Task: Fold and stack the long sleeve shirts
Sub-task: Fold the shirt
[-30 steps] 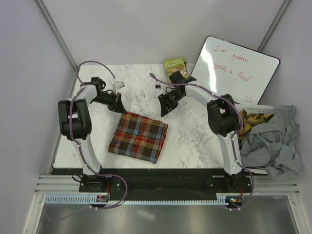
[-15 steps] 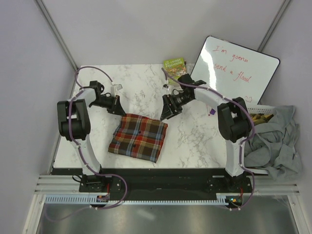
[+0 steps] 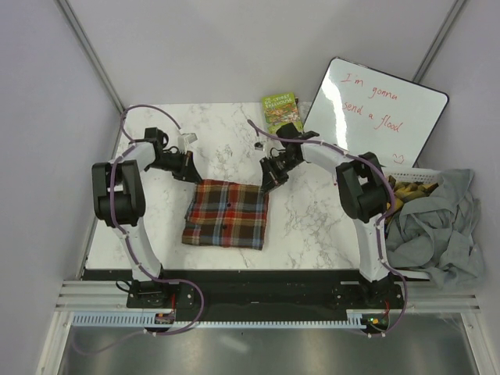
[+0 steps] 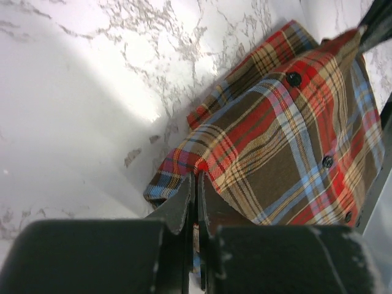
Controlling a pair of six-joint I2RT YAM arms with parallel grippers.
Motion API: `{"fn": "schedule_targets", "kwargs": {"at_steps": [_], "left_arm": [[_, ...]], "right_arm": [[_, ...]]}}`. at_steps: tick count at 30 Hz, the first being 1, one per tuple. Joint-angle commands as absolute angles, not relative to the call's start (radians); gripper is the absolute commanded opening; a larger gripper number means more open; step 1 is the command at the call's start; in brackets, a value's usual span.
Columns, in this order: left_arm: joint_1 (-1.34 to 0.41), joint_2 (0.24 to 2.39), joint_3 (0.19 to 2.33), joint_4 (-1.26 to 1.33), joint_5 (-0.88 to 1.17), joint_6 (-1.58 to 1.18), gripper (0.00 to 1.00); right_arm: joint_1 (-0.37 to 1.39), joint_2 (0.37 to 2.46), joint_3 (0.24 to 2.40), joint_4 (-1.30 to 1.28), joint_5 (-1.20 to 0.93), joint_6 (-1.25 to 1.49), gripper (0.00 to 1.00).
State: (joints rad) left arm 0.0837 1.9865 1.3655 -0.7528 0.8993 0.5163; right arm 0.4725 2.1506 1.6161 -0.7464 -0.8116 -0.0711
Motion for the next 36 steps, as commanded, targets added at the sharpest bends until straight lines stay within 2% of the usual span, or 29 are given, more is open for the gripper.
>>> {"fn": "schedule_targets", "kwargs": {"at_steps": [1,8,20,27,33,34,35,36], "left_arm": [[0.023,2.034,1.399,-0.655,0.841,0.404,0.02],[-0.028,2.054,1.410,-0.560,0.808,0.261,0.02],[-0.005,2.020,1.452,-0.566,0.755,0.284,0.02],[-0.002,2.054,1.520,-0.592,0.727,0.304,0.03],[0.037,2.132,1.597,-0.609,0.686,0.302,0.03],[0.038,2.143,1.604,-0.609,0.702,0.299,0.06],[0.047,2.143,1.618,-0.609,0.715,0.293,0.10],[0.054,2.138,1.621,-0.611,0.727,0.287,0.22]], "right_arm": [[0.390,2.232,1.759,-0.779,-0.669,-0.172,0.04],[0.354,2.293,1.855,-0.825,-0.633,-0.229,0.05],[0.356,2.249,1.858,-0.822,-0.689,-0.170,0.06],[0.356,2.236,1.885,-0.830,-0.713,-0.181,0.15],[0.356,2.290,1.925,-0.804,-0.706,-0.153,0.15],[0.356,2.287,1.924,-0.795,-0.707,-0.131,0.18],[0.356,2.283,1.924,-0.784,-0.706,-0.124,0.28],[0.356,2.278,1.924,-0.782,-0.698,-0.120,0.40]]}}
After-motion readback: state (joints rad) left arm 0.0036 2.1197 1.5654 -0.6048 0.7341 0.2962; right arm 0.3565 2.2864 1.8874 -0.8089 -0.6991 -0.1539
